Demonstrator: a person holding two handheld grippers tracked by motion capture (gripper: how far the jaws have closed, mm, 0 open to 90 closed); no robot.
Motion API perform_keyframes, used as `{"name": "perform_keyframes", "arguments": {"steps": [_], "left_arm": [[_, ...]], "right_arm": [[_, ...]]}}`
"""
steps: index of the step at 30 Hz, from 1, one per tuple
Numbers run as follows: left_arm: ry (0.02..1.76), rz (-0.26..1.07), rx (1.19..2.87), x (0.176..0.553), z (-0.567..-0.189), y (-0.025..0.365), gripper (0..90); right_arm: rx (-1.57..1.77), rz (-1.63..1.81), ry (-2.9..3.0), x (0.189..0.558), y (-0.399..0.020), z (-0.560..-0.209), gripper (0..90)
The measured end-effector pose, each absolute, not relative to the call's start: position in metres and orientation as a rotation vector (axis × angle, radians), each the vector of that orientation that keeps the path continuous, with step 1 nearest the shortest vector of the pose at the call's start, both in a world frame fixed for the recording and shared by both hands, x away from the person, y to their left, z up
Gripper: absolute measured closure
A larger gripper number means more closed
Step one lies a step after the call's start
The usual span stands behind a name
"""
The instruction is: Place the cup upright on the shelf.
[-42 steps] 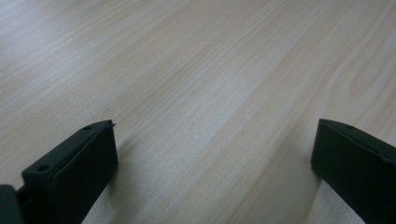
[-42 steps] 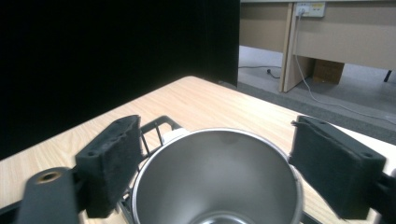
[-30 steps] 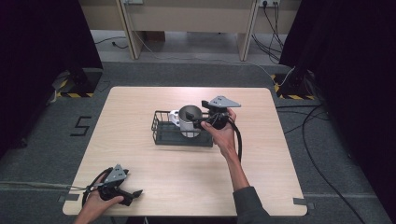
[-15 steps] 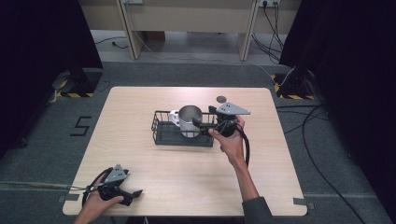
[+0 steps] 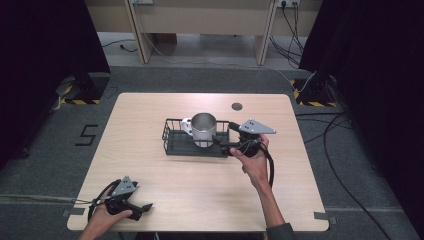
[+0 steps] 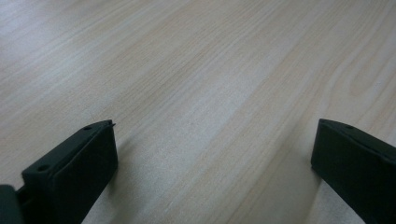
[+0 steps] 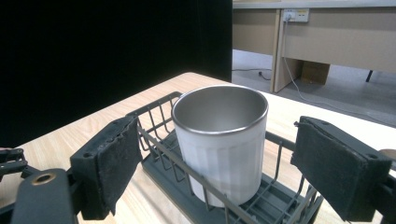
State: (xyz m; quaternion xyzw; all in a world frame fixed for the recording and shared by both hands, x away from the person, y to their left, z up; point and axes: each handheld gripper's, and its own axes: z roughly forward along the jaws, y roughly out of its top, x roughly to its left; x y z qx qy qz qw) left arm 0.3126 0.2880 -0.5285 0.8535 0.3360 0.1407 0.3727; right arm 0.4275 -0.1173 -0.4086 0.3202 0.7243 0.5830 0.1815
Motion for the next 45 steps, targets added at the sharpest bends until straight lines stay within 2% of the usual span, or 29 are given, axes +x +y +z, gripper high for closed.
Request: {"name": "perform_keyframes", "arguments": {"steps": [14,27,45], "left_arm": [[0.861,0.36,2.189,0.313,-0.528,0.288,0.0],[0.861,0.361,2.189,0.313,-0.528,0.288,0.0],[0.863,0.361,2.189,0.312,-0.528,0.288,0.0]], "right_arm": [[0.912,1.631,2.045,0.404,-0.129,-0.422,15.2],[0.953,1.562,2.071,0.379,-0.147,-0.45,15.2],[0.913,1.478,2.108,0.351,-0.151,-0.463,15.7]]}}
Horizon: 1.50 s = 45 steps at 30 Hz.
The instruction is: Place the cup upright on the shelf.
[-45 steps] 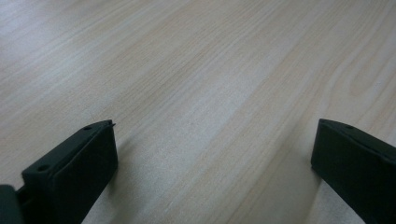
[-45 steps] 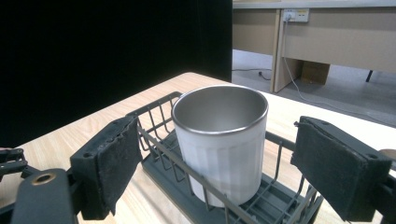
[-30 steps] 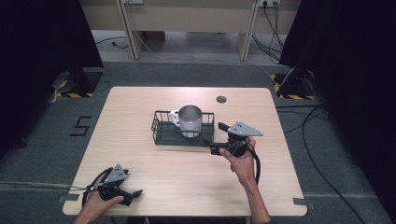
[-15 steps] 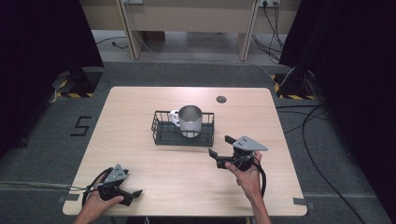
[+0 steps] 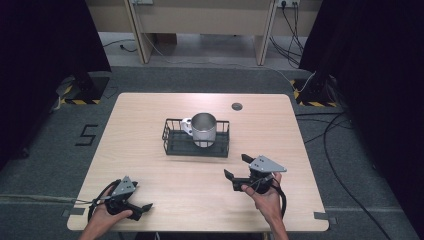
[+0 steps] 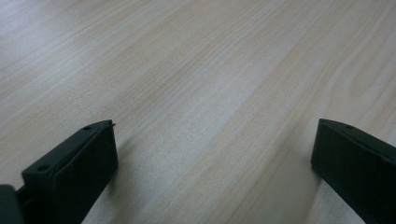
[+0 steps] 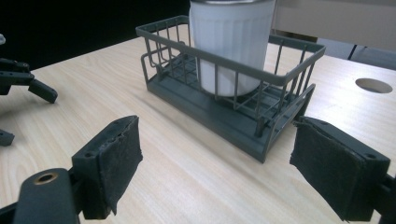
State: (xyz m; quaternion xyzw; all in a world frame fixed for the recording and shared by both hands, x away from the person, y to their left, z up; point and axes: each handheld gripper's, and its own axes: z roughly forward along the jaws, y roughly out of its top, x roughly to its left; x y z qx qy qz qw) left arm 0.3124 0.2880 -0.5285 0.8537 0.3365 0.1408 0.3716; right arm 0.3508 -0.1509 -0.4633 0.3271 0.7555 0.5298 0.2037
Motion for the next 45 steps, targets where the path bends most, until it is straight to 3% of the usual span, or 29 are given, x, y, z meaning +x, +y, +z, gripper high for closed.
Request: {"name": "perform_keyframes", "arguments": {"steps": [45], "left_arm": [[0.86,0.359,2.19,0.312,-0.528,0.288,0.0]], "right_arm": [[1.034,1.332,2.186,0.309,-0.175,-0.517,15.2]]}}
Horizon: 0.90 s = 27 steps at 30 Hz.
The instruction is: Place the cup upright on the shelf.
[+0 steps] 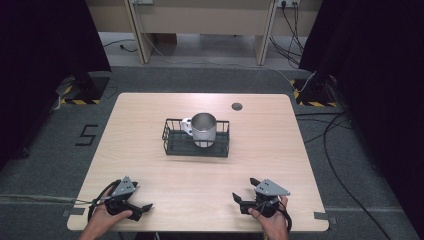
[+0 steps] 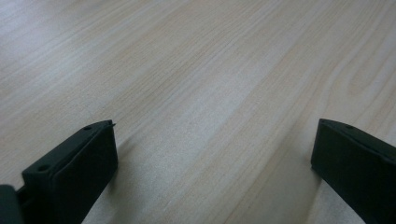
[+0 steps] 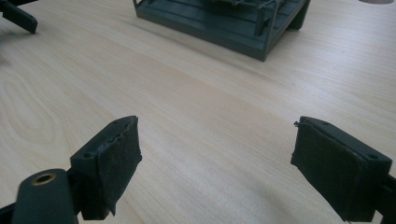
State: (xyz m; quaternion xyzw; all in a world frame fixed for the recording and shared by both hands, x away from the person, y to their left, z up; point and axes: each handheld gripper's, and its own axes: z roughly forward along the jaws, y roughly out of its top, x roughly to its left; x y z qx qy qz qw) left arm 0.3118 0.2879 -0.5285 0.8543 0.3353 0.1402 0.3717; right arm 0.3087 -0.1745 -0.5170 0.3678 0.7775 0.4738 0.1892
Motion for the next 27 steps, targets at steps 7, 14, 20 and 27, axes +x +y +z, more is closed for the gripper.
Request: {"name": "perform_keyframes", "arguments": {"steps": [7,14,20,27], "left_arm": [[0.859,0.359,2.19,0.312,-0.528,0.288,0.0],[0.859,0.359,2.189,0.312,-0.529,0.288,0.0],[0.859,0.359,2.189,0.312,-0.529,0.288,0.0],[0.86,0.359,2.189,0.311,-0.529,0.288,0.0]], "right_arm": [[1.036,1.272,2.232,0.303,-0.175,-0.518,15.1],[1.025,1.191,2.269,0.297,-0.173,-0.519,15.3],[1.033,1.129,2.305,0.293,-0.172,-0.52,15.3],[1.069,1.102,2.316,0.29,-0.172,-0.53,14.2]]}}
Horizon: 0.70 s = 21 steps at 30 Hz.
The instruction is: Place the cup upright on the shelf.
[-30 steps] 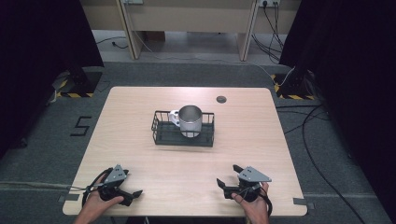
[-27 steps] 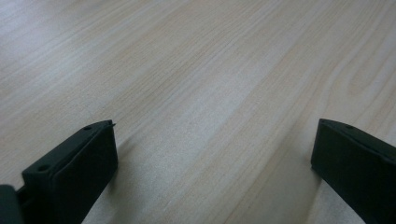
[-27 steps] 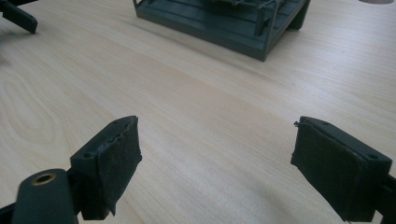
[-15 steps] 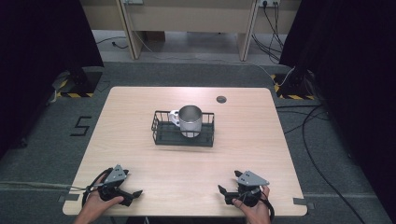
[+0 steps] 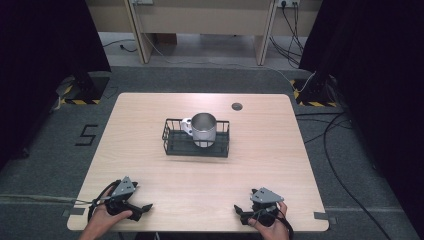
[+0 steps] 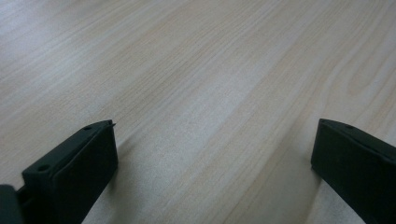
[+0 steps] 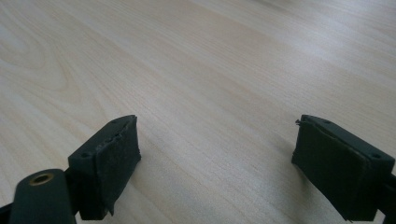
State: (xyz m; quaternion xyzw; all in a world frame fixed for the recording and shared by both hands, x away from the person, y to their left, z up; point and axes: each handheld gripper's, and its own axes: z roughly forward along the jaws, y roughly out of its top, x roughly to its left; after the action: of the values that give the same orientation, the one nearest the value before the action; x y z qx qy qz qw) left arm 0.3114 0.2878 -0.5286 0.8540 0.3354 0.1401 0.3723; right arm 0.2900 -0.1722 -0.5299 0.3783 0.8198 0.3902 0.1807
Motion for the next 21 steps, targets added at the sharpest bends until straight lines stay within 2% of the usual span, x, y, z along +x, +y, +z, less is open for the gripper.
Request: {"name": "perform_keyframes", "arguments": {"steps": [21], "left_arm": [[0.86,0.36,2.189,0.3113,-0.5286,0.2879,0.0]], "right_arm": [[1.055,1.14,2.282,0.2849,-0.1725,-0.5342,12.3]]}}
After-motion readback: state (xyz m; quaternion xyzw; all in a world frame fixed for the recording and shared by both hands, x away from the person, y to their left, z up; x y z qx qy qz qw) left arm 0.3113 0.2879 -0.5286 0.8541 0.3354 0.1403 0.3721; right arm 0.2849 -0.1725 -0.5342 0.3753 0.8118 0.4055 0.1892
